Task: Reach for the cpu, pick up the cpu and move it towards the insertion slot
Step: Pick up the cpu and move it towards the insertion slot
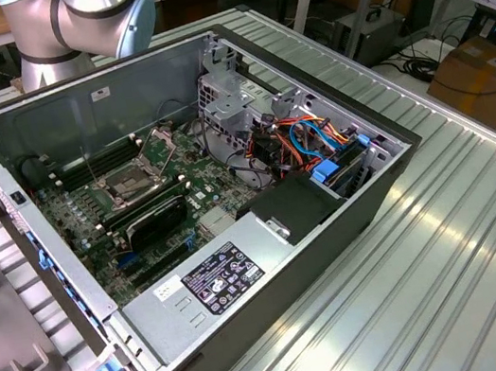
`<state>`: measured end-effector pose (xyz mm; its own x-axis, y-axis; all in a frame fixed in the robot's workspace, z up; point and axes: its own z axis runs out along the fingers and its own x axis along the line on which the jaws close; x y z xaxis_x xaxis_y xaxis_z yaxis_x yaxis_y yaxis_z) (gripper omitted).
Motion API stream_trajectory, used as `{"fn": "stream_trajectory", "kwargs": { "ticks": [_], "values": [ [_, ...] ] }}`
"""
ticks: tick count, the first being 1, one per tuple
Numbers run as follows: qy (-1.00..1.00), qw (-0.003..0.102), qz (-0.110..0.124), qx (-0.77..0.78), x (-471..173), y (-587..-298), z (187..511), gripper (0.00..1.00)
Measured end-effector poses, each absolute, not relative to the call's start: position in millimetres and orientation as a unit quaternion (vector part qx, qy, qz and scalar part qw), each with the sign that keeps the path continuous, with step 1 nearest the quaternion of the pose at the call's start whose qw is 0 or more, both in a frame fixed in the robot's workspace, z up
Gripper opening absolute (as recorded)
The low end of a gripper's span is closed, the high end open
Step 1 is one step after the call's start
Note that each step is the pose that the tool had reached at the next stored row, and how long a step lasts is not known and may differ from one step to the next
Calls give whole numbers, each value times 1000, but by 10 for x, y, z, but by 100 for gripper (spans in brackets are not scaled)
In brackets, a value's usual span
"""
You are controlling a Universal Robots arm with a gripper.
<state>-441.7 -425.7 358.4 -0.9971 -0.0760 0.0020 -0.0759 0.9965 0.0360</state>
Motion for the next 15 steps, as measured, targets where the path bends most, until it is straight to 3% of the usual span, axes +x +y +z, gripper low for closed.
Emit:
{"fn": "stream_trajectory", "kwargs": {
  "ticks": [8, 15],
  "values": [
    [-999, 2, -18, 38, -4417, -4257, 3875, 55],
    [-999, 2, -18, 38, -4298, -4256, 3881, 55]
  ]
}}
